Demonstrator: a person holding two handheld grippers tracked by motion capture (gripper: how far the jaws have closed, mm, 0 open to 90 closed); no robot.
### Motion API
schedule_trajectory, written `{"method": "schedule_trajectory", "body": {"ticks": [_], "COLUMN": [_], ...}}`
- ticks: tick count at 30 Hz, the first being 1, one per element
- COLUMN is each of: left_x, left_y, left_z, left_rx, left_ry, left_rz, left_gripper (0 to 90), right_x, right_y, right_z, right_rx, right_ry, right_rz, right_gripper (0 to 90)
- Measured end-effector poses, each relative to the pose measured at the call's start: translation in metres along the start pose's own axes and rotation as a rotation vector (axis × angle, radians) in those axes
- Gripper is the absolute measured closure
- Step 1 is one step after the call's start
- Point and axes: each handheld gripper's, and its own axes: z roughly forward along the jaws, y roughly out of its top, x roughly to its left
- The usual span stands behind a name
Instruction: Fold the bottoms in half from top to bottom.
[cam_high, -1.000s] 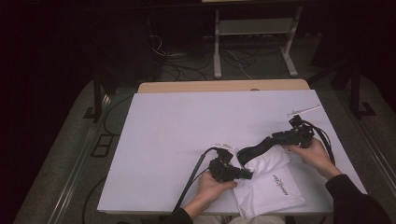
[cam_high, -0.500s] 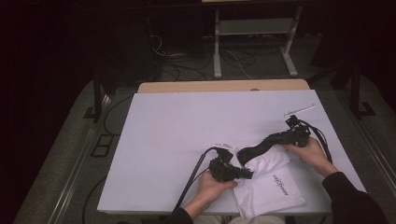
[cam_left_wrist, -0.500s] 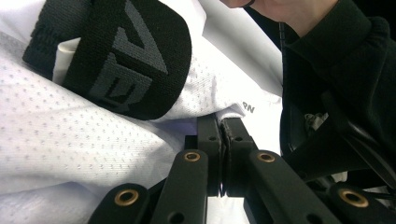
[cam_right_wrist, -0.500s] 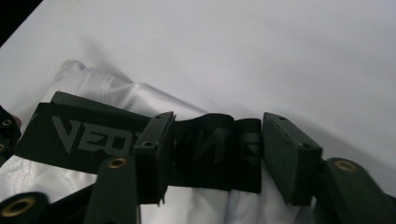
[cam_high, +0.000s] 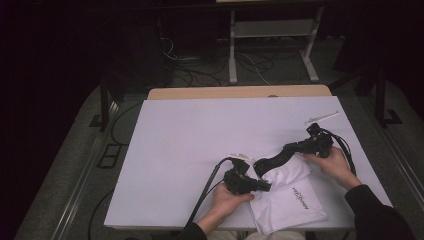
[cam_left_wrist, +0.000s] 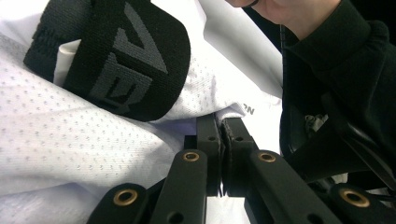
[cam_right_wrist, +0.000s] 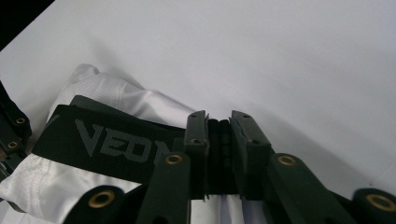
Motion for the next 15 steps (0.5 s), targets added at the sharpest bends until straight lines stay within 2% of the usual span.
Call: {"method": "schedule_trajectory", "body": {"ticks": [4, 10, 15], "left_x": [-0.001, -0.003, -0.009], "left_y": [0.001, 0.003, 0.006], "left_z": [-0.003, -0.006, -0.011], "left_rx": [-0.006, -0.006, 0.006], "left_ry": [0.013, 0.046, 0.097], "left_rz": [0.008, 0.024, 0.079], "left_gripper": [83.7, 77.8, 71.4], "right_x": [0.004, 0.008, 0.01], "right_y": [0.0, 0.001, 0.002], "right_z": [-0.003, -0.01, -0.017], "right_rx": [-0.007, -0.047, -0.078], "right_ry": [-0.015, 0.012, 0.03], "right_rz": [-0.019, -0.028, -0.027], "right_gripper": [80.7, 81.3, 81.3]}}
